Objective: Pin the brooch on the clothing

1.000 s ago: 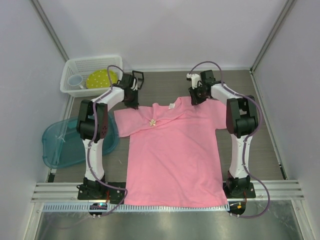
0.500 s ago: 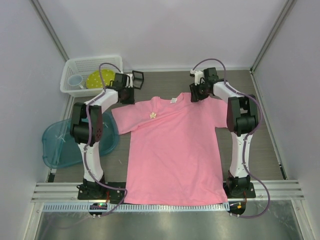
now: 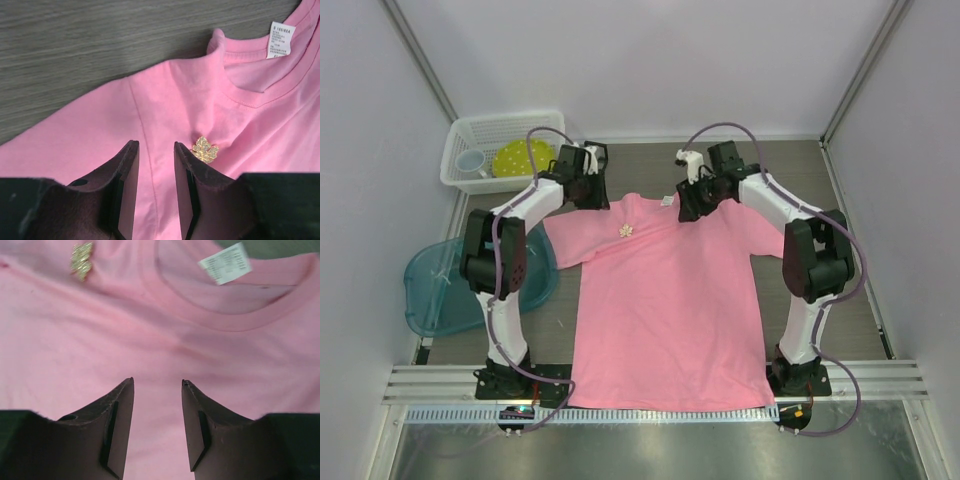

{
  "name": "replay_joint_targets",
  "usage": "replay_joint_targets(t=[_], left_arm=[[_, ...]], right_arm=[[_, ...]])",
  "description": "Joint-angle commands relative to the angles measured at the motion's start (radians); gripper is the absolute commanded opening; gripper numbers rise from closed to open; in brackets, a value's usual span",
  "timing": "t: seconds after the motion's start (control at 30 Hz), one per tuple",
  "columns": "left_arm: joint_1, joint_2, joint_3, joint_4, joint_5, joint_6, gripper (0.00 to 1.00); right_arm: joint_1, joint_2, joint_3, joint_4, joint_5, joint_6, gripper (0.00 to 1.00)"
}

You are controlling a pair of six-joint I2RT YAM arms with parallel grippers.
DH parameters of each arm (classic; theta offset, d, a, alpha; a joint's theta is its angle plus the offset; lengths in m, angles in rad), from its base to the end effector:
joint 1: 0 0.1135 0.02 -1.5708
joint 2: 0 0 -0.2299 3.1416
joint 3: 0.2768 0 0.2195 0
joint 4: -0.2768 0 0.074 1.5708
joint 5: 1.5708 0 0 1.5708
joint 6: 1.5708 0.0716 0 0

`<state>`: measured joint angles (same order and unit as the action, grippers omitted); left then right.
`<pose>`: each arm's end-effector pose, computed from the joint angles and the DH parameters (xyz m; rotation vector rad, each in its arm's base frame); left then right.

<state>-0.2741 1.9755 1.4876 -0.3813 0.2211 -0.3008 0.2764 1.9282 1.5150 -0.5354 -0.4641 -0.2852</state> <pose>0.3981 -0.1283 0.1690 0.0676 2.4810 -0.5213 0.3745 0.1395 0.1869 -0.8616 2.3125 0.5780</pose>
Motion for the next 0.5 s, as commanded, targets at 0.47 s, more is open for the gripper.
replay_joint_targets(t=[0.47], left_arm=[[-0.014,0.24,0.155,-0.044,-0.187,-0.207,0.24]], right_arm=[[0.101,-0.084,-0.138,-0.08,-0.053,0.063,0.49]])
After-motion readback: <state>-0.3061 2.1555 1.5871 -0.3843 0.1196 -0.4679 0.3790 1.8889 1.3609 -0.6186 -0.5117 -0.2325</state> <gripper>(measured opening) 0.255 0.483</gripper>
